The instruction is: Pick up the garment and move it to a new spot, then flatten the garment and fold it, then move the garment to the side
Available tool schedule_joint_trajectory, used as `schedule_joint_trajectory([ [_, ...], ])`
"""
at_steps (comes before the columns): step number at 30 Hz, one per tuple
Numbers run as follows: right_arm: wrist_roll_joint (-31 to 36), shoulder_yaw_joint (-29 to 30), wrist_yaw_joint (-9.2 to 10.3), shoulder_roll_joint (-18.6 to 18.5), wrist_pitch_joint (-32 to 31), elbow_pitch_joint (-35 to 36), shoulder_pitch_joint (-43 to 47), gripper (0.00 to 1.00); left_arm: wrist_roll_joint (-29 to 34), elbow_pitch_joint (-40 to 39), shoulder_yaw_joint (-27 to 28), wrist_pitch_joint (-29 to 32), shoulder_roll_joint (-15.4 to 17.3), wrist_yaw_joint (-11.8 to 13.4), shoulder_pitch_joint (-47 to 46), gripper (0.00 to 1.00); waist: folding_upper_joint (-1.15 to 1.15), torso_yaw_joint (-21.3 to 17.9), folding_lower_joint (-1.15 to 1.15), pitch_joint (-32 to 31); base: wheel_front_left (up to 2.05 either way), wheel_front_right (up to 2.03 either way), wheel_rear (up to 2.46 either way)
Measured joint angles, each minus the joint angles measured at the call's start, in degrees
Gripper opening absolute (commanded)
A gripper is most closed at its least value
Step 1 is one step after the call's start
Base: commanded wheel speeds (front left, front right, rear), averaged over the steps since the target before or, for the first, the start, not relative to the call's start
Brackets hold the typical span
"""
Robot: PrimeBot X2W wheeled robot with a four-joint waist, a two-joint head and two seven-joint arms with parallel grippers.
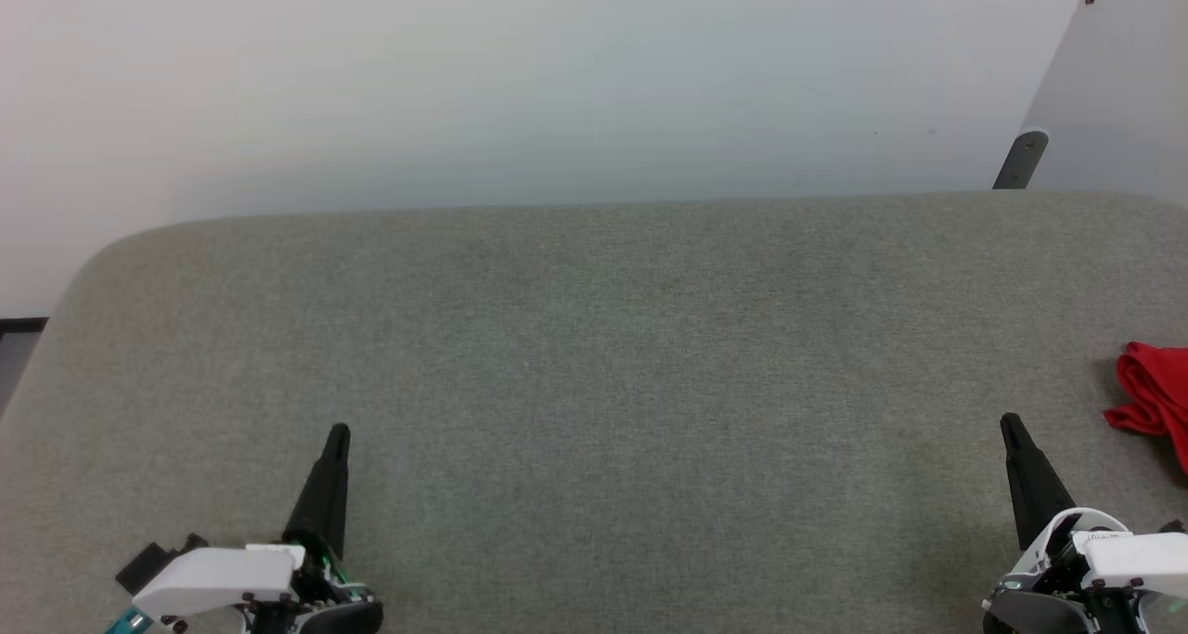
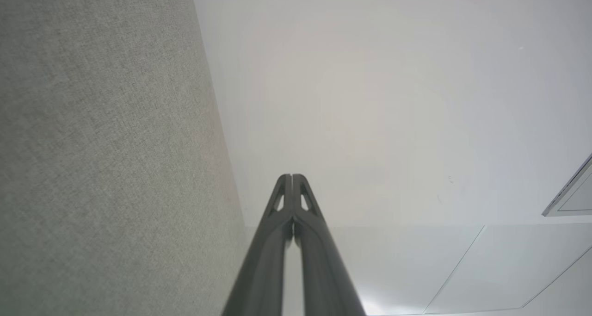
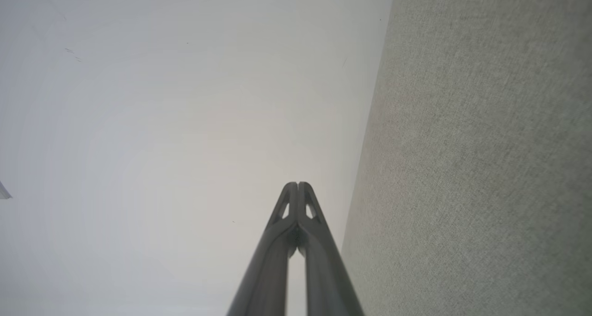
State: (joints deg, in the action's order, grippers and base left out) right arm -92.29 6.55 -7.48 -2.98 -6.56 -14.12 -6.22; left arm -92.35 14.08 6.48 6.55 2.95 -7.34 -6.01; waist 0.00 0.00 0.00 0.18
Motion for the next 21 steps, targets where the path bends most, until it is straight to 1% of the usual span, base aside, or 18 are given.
schedule_joint_trajectory([
  [21, 0.00, 0.00, 0.00, 0.01, 0.00, 0.00, 0.00, 0.00, -0.01, 0.00, 0.02, 0.00, -0.03, 0.00, -0.01, 0.00, 0.00, 0.00, 0.00, 0.00, 0.00, 0.00, 0.00],
])
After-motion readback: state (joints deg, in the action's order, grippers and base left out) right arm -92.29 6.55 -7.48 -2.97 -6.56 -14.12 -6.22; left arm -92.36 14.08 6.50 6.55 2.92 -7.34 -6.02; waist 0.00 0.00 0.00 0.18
